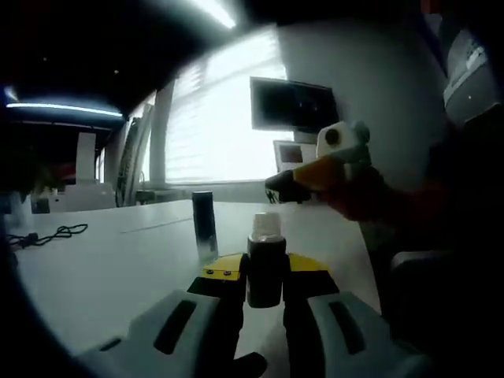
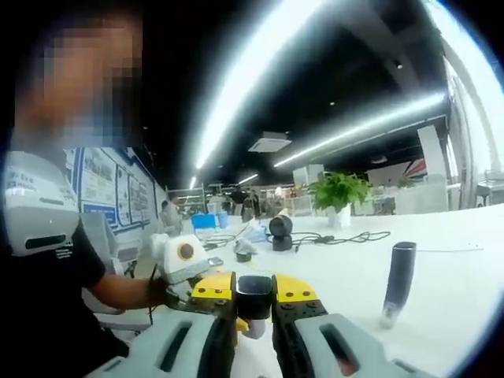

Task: Pick up cosmetic bottle twist off cap place on table pick up cap screw tight cap place on table

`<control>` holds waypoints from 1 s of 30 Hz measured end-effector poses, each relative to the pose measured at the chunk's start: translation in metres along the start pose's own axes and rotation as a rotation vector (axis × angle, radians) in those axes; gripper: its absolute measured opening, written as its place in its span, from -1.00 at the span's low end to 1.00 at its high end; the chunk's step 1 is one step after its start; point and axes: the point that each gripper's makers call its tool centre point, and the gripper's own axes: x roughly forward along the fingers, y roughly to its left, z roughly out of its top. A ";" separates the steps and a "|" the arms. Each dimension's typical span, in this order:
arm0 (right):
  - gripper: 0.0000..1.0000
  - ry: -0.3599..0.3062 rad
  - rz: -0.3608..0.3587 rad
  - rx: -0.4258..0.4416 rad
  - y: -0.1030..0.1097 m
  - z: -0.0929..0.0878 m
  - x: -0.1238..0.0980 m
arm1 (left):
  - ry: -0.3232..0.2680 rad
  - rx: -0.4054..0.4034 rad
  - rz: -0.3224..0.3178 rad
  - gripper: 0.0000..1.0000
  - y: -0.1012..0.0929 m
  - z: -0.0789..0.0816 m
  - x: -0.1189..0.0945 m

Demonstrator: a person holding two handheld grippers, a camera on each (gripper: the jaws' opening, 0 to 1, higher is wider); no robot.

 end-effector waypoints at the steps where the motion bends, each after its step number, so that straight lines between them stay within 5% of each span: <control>1: -0.77 -0.001 -0.004 0.001 -0.001 0.000 -0.001 | -0.001 -0.001 0.000 -0.84 0.000 0.000 0.000; 30: -0.77 0.035 -0.147 -0.035 -0.042 -0.025 -0.006 | 0.004 -0.029 0.149 -0.84 0.041 -0.001 0.000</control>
